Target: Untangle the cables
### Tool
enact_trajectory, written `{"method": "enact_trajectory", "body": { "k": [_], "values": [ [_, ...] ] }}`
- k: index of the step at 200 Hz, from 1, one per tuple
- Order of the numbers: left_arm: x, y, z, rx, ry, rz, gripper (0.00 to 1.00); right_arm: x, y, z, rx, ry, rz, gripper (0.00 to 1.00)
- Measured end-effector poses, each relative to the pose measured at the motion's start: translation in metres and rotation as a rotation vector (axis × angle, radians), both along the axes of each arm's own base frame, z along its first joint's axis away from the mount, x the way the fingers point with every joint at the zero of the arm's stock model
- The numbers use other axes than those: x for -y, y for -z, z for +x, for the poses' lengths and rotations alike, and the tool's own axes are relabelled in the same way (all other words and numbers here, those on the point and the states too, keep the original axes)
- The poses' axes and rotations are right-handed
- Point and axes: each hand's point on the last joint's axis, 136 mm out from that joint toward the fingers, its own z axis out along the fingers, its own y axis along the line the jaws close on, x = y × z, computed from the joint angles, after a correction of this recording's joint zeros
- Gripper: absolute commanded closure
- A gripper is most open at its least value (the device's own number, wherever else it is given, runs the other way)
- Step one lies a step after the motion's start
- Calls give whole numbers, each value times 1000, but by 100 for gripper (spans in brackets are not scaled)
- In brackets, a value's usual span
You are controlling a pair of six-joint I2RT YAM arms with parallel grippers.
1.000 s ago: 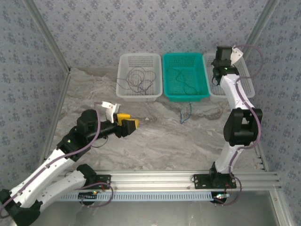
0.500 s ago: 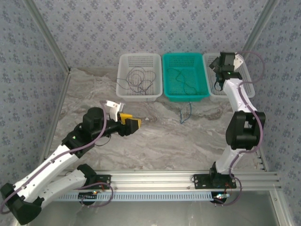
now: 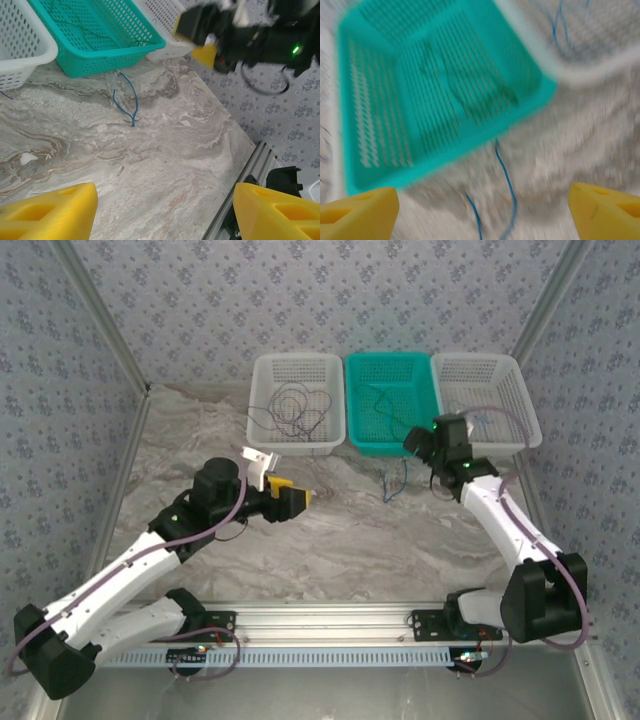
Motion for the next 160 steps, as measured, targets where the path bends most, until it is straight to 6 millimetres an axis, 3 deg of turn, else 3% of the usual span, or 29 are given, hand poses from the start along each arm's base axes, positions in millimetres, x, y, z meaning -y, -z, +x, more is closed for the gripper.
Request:
{"method": "enact_trajectory", "body": {
  "k": [27,54,65,123,136,160],
  "values": [
    [4,4,4,-5,3,9,27,-32,46,-25,-112,-97,-26,19],
    [8,9,5,-15,9,17,27,-61,74,-31,-153,-214,-102,44],
    [10,9,4,-16,14,18,27,-68,86,-31,-170,-252,-145,49],
    [11,7,2,-12,20,14,27,-77,137,-23,-241,-338,-264,60],
    [10,6,1,-8,19,11,27,-79,147,-23,-261,-349,-266,67],
    [10,5,1,-4,18,9,27,-83,147,-19,-242,-354,-258,77]
  ]
}}
